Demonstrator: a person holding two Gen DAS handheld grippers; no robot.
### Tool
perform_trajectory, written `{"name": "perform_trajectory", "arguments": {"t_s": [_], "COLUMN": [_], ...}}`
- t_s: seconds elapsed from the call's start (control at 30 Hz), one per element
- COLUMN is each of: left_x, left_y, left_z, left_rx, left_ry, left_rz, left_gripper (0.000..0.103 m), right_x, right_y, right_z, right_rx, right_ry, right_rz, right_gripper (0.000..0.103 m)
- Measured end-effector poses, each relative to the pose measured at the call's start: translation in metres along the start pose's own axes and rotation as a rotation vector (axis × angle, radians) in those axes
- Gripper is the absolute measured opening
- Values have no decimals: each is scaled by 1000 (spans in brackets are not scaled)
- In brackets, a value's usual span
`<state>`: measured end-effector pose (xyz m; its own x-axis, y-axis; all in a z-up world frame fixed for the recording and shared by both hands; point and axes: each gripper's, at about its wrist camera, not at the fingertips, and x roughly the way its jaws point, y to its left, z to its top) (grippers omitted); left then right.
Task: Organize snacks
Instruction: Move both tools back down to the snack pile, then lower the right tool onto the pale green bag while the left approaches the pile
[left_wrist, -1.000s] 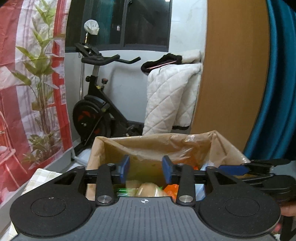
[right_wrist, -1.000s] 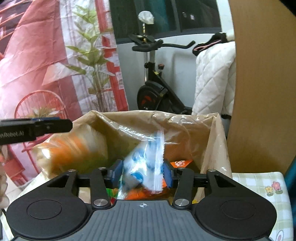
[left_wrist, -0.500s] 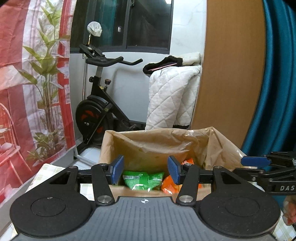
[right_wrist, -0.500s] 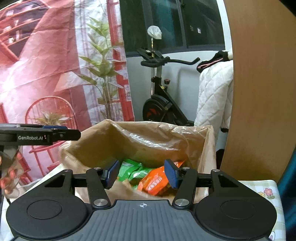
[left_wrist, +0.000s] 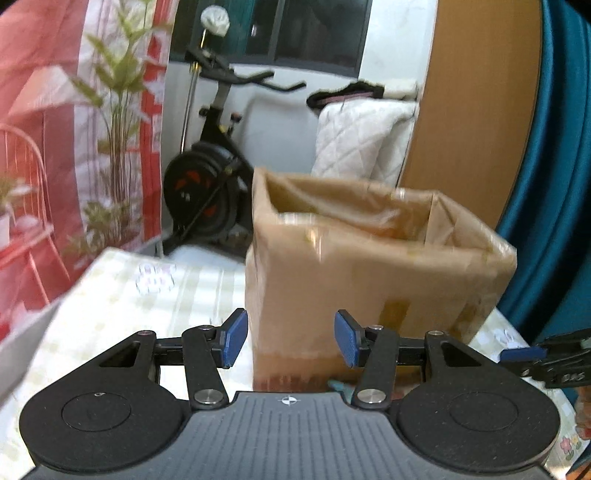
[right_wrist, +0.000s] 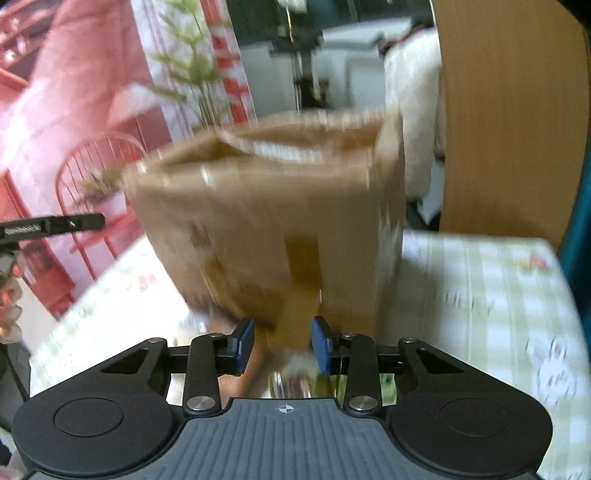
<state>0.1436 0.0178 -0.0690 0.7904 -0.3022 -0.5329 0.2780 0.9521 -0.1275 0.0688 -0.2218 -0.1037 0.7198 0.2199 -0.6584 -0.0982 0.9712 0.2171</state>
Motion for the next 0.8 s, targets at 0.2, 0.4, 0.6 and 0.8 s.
{"name": "perform_trajectory", "arguments": {"t_s": [0.2,0.4,0.6,0.8], "left_x": [10,15,23,16], "left_y": [-1,-1,1,-10], "left_z": [-30,-59,-76,-87], "left_rx": [-33,-68,-107,-94], "left_ry": [46,94,131,134], "left_rz": [-17,-47,-72,-87], "left_gripper": [54,54,54,54], "right_x": [54,41,29,15], "right_y": [21,24,4,-1], "right_z": [-22,-12,-15,-27], "right_rx": [-160,-144,-88,-44], "right_ry": [195,153,132,101], "right_rz": [-71,-72,-125,-121], "right_gripper": [35,37,39,49]}}
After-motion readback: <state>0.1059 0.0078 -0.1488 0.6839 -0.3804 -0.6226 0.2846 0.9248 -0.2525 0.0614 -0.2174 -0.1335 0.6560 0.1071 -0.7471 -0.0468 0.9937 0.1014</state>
